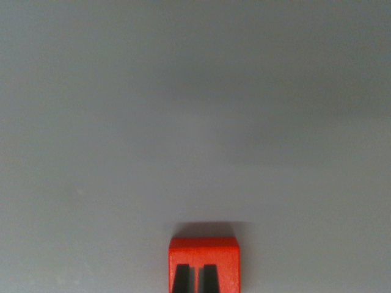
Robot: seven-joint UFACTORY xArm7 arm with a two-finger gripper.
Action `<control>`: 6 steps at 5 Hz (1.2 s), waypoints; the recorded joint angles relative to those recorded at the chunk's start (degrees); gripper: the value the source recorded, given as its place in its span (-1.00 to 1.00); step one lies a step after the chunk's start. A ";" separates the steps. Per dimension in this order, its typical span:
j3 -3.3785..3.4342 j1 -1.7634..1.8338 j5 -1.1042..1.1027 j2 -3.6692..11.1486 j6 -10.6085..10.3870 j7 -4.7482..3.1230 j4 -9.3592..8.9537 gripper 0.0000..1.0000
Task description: Reach red block
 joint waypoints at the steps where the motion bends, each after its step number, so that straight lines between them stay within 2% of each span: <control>1: 0.00 0.00 0.00 0.00 0.00 0.00 0.00 -1.00; 2: -0.14 -0.09 0.00 0.47 -2.29 -0.23 -1.90 -1.00; 3: -0.14 -0.09 0.00 0.47 -2.29 -0.23 -1.90 -1.00; 4: -0.29 -0.19 0.00 0.94 -4.57 -0.46 -3.80 -1.00; 5: -0.29 -0.19 0.00 0.94 -4.57 -0.46 -3.80 -1.00; 6: -0.42 -0.28 0.00 1.37 -6.67 -0.67 -5.54 -1.00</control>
